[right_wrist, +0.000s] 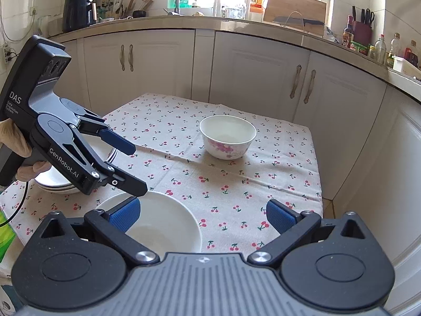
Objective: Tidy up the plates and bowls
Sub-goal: 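Move the left gripper to the remaining floral bowl and grasp its rim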
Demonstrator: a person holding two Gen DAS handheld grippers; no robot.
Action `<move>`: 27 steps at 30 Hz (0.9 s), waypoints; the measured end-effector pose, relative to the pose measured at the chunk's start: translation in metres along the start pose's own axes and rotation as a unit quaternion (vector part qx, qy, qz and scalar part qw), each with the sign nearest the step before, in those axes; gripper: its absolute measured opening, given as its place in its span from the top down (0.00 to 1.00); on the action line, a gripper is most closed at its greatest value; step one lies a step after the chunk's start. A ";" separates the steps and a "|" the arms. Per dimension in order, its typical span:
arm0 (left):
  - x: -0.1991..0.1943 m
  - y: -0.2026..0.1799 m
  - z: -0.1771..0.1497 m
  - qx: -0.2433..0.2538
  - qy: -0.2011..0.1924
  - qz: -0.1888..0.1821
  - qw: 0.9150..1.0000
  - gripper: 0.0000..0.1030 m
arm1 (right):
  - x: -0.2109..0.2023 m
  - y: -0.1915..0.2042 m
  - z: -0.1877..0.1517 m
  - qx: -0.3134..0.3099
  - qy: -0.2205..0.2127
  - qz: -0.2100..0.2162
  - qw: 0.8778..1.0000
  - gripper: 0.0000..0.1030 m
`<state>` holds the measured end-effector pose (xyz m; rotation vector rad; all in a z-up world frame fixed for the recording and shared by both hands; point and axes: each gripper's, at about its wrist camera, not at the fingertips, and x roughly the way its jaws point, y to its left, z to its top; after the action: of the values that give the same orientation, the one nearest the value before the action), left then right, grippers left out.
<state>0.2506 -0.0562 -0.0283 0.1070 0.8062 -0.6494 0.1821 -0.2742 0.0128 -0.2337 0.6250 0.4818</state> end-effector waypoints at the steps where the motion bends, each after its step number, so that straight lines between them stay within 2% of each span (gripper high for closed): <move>1: 0.001 0.000 0.004 0.000 -0.001 0.000 1.000 0.11 | 0.003 -0.004 0.004 -0.003 0.001 0.002 1.000 0.00; 3: 0.001 0.003 0.013 0.001 -0.006 -0.002 1.000 0.11 | 0.009 -0.011 0.010 -0.010 -0.001 0.007 1.000 0.00; 8: 0.015 0.016 0.036 0.013 -0.015 0.037 0.999 0.11 | 0.029 -0.029 0.026 -0.025 -0.003 0.001 1.000 0.00; 14: 0.037 0.038 0.057 -0.001 -0.002 0.039 0.999 0.11 | 0.061 -0.051 0.037 -0.041 0.001 -0.004 0.999 0.00; 19: 0.051 0.055 0.079 -0.009 0.003 0.047 0.999 0.11 | 0.091 -0.069 0.039 -0.039 0.010 0.018 0.999 0.00; 27: 0.089 0.080 0.108 -0.023 0.020 0.059 0.998 0.12 | 0.139 -0.071 0.044 -0.060 0.016 0.057 0.996 0.02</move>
<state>0.4105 -0.0720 -0.0274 0.1240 0.8459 -0.5185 0.3377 -0.2700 -0.0322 -0.3217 0.6440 0.6274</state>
